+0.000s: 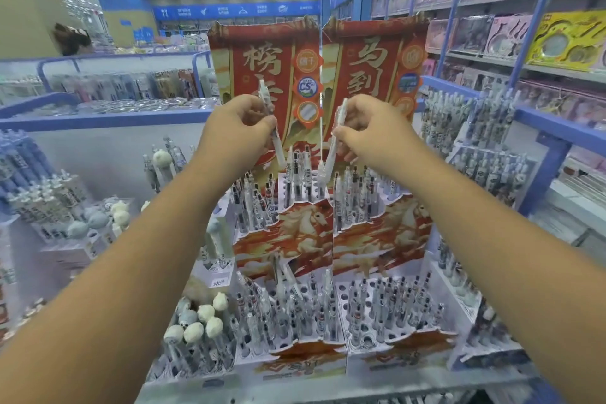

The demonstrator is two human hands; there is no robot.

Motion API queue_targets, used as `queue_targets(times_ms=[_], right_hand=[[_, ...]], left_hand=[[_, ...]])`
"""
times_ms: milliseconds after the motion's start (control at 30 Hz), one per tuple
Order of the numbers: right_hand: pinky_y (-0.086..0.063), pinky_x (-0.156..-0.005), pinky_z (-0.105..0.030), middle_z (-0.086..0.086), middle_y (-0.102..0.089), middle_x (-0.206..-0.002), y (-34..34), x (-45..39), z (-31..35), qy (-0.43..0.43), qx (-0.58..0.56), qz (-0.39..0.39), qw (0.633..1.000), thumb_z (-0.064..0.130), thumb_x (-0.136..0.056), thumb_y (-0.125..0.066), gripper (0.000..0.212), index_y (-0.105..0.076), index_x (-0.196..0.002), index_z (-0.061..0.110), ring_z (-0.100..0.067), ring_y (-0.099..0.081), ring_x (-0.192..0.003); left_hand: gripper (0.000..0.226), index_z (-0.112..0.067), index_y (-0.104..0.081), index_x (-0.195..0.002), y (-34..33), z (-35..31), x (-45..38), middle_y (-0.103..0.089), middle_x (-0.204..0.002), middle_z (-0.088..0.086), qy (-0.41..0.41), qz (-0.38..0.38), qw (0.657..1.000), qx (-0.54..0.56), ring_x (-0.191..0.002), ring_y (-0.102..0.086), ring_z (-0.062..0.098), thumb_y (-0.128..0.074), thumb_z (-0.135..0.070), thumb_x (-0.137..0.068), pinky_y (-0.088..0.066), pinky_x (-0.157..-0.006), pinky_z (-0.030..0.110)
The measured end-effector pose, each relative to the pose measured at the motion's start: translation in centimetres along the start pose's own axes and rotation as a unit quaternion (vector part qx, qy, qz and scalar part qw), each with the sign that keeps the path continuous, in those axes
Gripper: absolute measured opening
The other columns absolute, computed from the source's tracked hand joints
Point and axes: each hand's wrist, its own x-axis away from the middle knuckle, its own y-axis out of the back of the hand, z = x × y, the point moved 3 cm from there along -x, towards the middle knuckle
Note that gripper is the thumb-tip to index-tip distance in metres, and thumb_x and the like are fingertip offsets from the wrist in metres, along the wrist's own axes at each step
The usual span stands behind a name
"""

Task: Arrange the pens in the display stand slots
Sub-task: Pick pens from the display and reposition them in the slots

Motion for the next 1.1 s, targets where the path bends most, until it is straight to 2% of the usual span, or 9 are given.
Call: queue_targets(times_ms=[133, 267, 400, 567, 633, 767, 933, 1033, 1100], right_hand=[[-0.062, -0.07, -0.042, -0.005, -0.074, -0.086, -1.1, -1.0, -0.5, 0.0, 0.053, 0.033, 0.998, 0.019, -0.099, -0.063, 0.007, -0.059, -0.102, 0.015, -0.013, -0.073, -0.067], [-0.06, -0.07, -0.042, -0.005, -0.072, -0.091, -2.1, -1.6, -1.1, 0.0, 0.079, 0.051, 0.996, 0.023, -0.099, -0.064, 0.012, -0.058, -0.105, 0.015, -0.023, -0.072, -0.079], [-0.046, -0.054, -0.03, -0.006, -0.071, -0.094, -2.9, -1.8, -1.4, 0.008, 0.096, 0.073, 0.993, 0.024, -0.1, -0.063, 0.015, -0.058, -0.11, 0.014, -0.024, -0.067, -0.076], [-0.044, -0.065, -0.032, -0.006, -0.067, -0.109, -4.1, -1.7, -1.5, 0.002, 0.171, 0.132, 0.976, 0.024, -0.099, -0.062, 0.024, -0.059, -0.118, 0.009, -0.02, -0.058, -0.079], [-0.043, -0.065, -0.031, -0.008, -0.065, -0.112, -4.4, -1.5, -1.6, -0.005, 0.174, 0.141, 0.975, 0.02, -0.099, -0.059, 0.021, -0.06, -0.117, 0.009, -0.018, -0.054, -0.076], [-0.042, -0.056, -0.029, -0.011, -0.065, -0.108, -4.4, -1.1, -1.4, -0.007, 0.178, 0.136, 0.975, 0.015, -0.098, -0.056, 0.014, -0.061, -0.11, 0.008, -0.016, -0.052, -0.067], [-0.047, -0.061, -0.03, -0.006, -0.065, -0.112, -4.1, -0.4, -1.1, -0.017, 0.163, 0.119, 0.979, 0.015, -0.099, -0.056, 0.021, -0.063, -0.118, 0.01, -0.015, -0.055, -0.072], [-0.046, -0.05, -0.022, 0.002, -0.064, -0.105, -3.7, 0.1, -1.1, -0.037, 0.125, 0.098, 0.987, 0.02, -0.1, -0.057, 0.016, -0.064, -0.114, 0.019, -0.013, -0.061, -0.068], [-0.046, -0.048, -0.022, 0.006, -0.065, -0.099, -2.9, 0.8, -1.2, -0.044, 0.113, 0.049, 0.991, 0.022, -0.099, -0.058, 0.008, -0.064, -0.105, 0.021, -0.012, -0.063, -0.067]], left_hand=[[0.011, -0.023, -0.067, -0.094, -1.0, 1.1, -0.5, -0.074, -0.093, 0.007, 0.032, 0.017, 0.999, 0.018, -0.077, -0.076, 0.026, -0.066, -0.012, -0.097, -0.065, -0.075, 0.04], [0.006, -0.012, -0.069, -0.103, -2.0, 1.7, -1.0, -0.075, -0.097, 0.014, 0.056, 0.043, 0.997, 0.019, -0.076, -0.077, 0.025, -0.066, -0.012, -0.098, -0.065, -0.071, 0.035], [0.01, -0.008, -0.068, -0.106, -2.4, 2.2, -1.2, -0.075, -0.096, 0.012, 0.07, 0.065, 0.995, 0.003, -0.075, -0.076, 0.025, -0.066, -0.012, -0.098, -0.065, -0.072, 0.037], [0.006, -0.011, -0.067, -0.103, -2.6, 3.0, -1.1, -0.073, -0.092, 0.006, 0.081, 0.088, 0.993, -0.008, -0.077, -0.075, 0.025, -0.067, -0.01, -0.097, -0.065, -0.075, 0.042], [0.003, -0.014, -0.067, -0.098, -2.4, 3.2, -1.1, -0.074, -0.092, 0.008, 0.075, 0.098, 0.992, -0.013, -0.078, -0.077, 0.026, -0.067, -0.01, -0.097, -0.065, -0.076, 0.043], [0.004, -0.014, -0.066, -0.095, -2.0, 3.4, -1.1, -0.076, -0.09, 0.011, 0.051, 0.105, 0.992, -0.039, -0.076, -0.078, 0.025, -0.066, -0.01, -0.097, -0.065, -0.075, 0.043], [0.005, -0.017, -0.067, -0.091, -2.0, 3.6, -0.4, -0.078, -0.088, 0.006, 0.03, 0.148, 0.981, -0.119, -0.079, -0.077, 0.023, -0.068, -0.018, -0.097, -0.064, -0.074, 0.039], [0.002, -0.02, -0.068, -0.095, -2.5, 3.6, 0.3, -0.074, -0.097, -0.003, -0.004, 0.164, 0.965, -0.206, -0.082, -0.068, 0.019, -0.067, -0.022, -0.096, -0.055, -0.074, 0.031], [0.004, -0.025, -0.068, -0.099, -2.6, 3.8, 0.5, -0.068, -0.098, -0.004, -0.002, 0.167, 0.963, -0.213, -0.075, -0.062, 0.012, -0.064, -0.023, -0.097, -0.048, -0.068, 0.026]])
